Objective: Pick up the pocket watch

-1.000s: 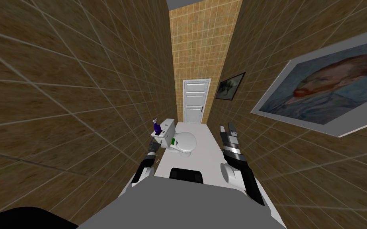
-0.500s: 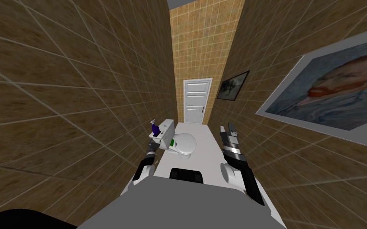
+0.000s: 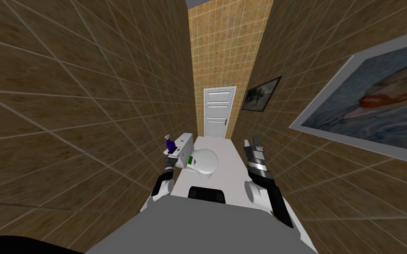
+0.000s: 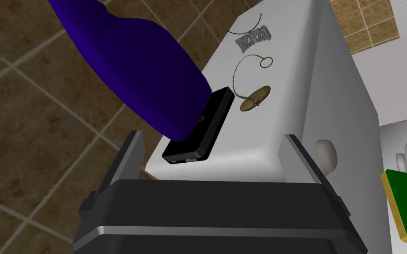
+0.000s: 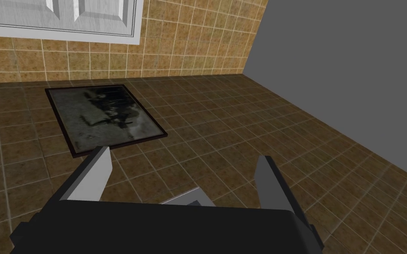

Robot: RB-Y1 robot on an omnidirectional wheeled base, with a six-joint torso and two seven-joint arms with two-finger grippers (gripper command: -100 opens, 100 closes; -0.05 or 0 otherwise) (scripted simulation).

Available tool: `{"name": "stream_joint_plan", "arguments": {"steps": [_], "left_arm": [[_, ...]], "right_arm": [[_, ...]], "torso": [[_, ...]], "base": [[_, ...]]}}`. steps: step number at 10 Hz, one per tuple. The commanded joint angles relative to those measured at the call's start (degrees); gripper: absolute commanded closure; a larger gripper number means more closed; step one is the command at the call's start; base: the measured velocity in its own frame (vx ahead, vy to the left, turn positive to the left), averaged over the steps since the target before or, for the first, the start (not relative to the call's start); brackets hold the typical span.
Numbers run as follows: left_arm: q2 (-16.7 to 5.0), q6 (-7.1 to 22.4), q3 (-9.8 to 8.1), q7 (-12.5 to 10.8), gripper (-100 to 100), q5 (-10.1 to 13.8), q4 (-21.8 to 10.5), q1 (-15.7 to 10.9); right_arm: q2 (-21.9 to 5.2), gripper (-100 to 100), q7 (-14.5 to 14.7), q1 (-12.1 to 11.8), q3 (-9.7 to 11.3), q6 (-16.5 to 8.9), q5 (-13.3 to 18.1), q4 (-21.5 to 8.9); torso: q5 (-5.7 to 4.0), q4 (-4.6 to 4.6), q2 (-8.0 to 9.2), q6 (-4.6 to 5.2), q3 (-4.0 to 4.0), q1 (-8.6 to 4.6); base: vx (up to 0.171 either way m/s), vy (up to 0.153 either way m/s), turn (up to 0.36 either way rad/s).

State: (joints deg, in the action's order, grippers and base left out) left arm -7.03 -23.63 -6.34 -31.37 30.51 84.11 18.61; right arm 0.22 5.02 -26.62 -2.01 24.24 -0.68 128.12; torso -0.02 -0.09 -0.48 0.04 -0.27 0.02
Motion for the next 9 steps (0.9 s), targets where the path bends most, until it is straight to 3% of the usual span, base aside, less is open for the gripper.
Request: {"name": "stream_joint_plan", "arguments": {"steps": [1, 6, 7, 8, 9], "left_arm": [[1.4, -0.2, -0.71, 0.1, -100, 1.5, -1.7, -1.4], [8.2, -0.2, -2.54, 0.5, -100, 4.3, -3.9, -4.3], [7.5, 0.0, -2.44, 0.7, -100, 4.1, -3.5, -4.0], [7.6, 0.0, -2.45, 0.6, 0, 4.2, -3.5, -4.0], [7.8, -0.2, -4.67, 2.2, -100, 5.0, -5.8, -6.9]], "right_arm": [[0.0, 0, 0.0, 0.0, 0.0, 0.0, 0.0, 0.0], [0.0, 0, 0.0, 0.0, 0.0, 0.0, 0.0, 0.0], [0.0, 0, 0.0, 0.0, 0.0, 0.0, 0.0, 0.0], [0.0, 0, 0.0, 0.0, 0.0, 0.0, 0.0, 0.0], [0.0, 0, 0.0, 0.0, 0.0, 0.0, 0.0, 0.0]], "torso": [[0.0, 0.0, 0.0, 0.0, 0.0, 0.0], [0.03, -0.01, -0.01, 0.0, -0.01, 0.16], [0.04, 0.0, 0.02, -0.01, 0.01, 0.17], [0.02, 0.02, 0.19, -0.01, 0.09, 0.1], [0.01, 0.05, 0.31, -0.01, 0.17, 0.05]], "base": [[0.098, -0.01, 0.016], [0.094, 0.028, 0.011], [0.038, 0.017, -0.003], [0.008, 0.003, 0.0], [-0.048, 0.024, -0.241]]}}
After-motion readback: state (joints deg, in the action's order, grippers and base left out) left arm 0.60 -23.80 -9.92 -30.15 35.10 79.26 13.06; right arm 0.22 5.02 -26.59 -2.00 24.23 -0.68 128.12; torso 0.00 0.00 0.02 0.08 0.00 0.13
